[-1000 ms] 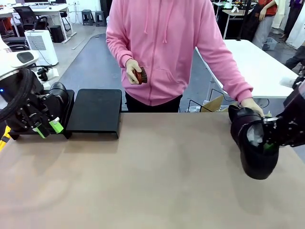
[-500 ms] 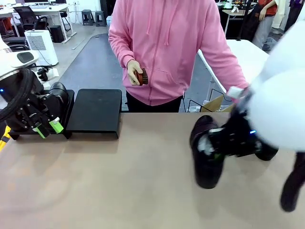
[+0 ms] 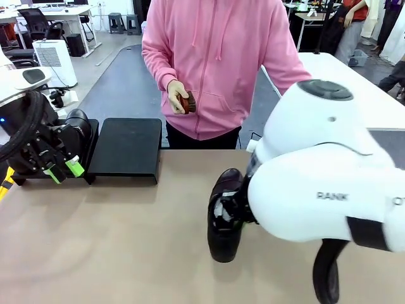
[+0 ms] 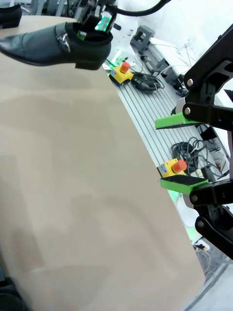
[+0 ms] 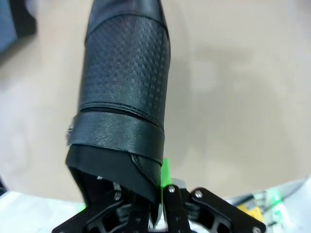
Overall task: Organize the shoes by placing them on the stand.
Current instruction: Pick up one Shoe and place it in the middle of the table.
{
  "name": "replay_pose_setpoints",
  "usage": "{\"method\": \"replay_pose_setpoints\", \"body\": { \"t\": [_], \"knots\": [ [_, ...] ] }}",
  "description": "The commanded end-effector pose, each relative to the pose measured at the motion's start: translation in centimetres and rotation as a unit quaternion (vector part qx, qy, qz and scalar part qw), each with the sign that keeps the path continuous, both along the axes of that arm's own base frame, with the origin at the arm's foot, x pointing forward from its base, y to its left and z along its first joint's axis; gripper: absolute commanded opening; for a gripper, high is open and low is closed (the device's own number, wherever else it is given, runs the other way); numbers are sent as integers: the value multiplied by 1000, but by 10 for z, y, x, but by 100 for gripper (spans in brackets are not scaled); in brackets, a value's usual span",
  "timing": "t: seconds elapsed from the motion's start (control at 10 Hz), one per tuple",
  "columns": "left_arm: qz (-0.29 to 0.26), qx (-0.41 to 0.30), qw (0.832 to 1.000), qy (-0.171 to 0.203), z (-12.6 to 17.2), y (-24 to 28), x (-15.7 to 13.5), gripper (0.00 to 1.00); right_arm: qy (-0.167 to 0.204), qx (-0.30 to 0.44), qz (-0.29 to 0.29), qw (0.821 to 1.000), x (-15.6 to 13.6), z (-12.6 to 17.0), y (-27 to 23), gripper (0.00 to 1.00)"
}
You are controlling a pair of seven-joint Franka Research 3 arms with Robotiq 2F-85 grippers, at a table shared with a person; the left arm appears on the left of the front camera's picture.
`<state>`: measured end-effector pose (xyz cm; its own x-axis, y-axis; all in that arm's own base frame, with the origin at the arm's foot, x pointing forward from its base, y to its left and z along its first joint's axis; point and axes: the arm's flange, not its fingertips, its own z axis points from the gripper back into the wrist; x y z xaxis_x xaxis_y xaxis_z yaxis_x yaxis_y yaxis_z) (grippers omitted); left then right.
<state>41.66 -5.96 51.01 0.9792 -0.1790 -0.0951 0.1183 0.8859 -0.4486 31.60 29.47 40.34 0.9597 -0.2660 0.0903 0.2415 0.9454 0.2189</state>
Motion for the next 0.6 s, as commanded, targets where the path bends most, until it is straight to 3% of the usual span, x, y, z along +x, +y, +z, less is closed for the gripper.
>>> {"method": "replay_pose_setpoints", "body": {
  "t": [0.0, 0.5],
  "knots": [
    [-6, 1, 1000, -2, 0, 3, -3, 52, 12, 6, 29, 999, 8, -12, 19, 0],
    [-6, 1, 1000, -2, 0, 3, -3, 52, 67, 6, 72, 995, 7, -44, 19, 0]
  ]
}}
